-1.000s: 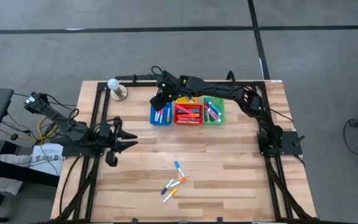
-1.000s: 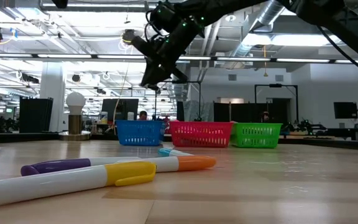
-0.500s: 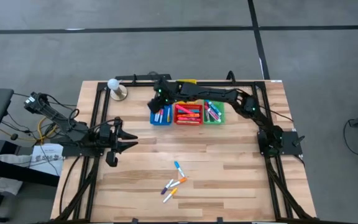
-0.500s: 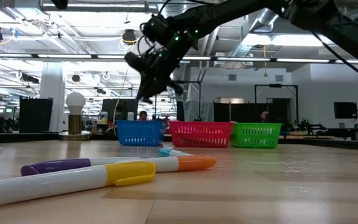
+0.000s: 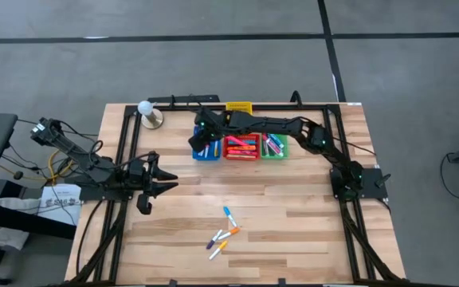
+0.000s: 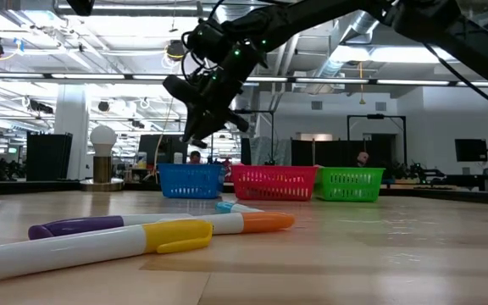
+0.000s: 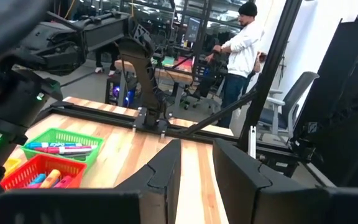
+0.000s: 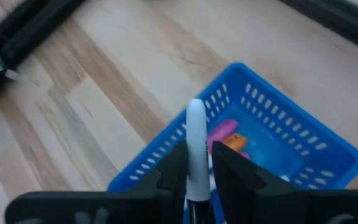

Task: Pick & Place Markers
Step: Put the small black highlighter pen into the blue bin, then put the small blue highlighter pen into the blue bin

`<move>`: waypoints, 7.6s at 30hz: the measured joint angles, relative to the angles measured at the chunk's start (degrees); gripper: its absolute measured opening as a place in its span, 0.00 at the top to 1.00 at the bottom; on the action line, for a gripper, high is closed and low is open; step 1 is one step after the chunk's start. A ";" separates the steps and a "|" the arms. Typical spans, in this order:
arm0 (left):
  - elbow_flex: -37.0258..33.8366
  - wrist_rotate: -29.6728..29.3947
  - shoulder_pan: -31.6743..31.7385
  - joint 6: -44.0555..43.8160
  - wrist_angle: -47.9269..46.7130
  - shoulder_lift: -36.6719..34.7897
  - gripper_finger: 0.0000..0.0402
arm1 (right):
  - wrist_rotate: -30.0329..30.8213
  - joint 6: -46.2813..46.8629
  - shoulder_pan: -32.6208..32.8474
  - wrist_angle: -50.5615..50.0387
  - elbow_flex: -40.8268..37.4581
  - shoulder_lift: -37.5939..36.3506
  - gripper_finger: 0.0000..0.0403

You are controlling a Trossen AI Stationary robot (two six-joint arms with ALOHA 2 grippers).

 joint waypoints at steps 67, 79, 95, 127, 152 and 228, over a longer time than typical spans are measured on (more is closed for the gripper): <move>0.02 2.54 -6.41 -21.03 23.90 21.74 0.77 | 49.51 6.89 49.23 -14.15 -7.69 -24.41 0.67; 0.02 2.35 -8.09 -22.79 28.82 28.51 0.77 | 60.10 42.55 58.26 -11.86 -28.32 -24.44 0.68; 3.09 2.67 -3.42 -25.97 29.39 43.94 0.77 | 48.86 40.67 55.53 -10.92 -33.90 -24.41 0.68; 3.58 -1.98 -16.11 -33.93 28.36 42.66 0.89 | 28.19 35.50 42.09 5.69 -33.90 -15.31 0.72; 3.58 -0.01 -15.98 -32.09 28.36 42.66 0.81 | 27.97 29.86 38.32 10.55 -38.58 -15.06 0.59; 3.56 0.84 -21.60 -4.74 26.91 23.55 0.81 | 20.56 16.00 27.60 -5.28 -4.31 -10.39 0.91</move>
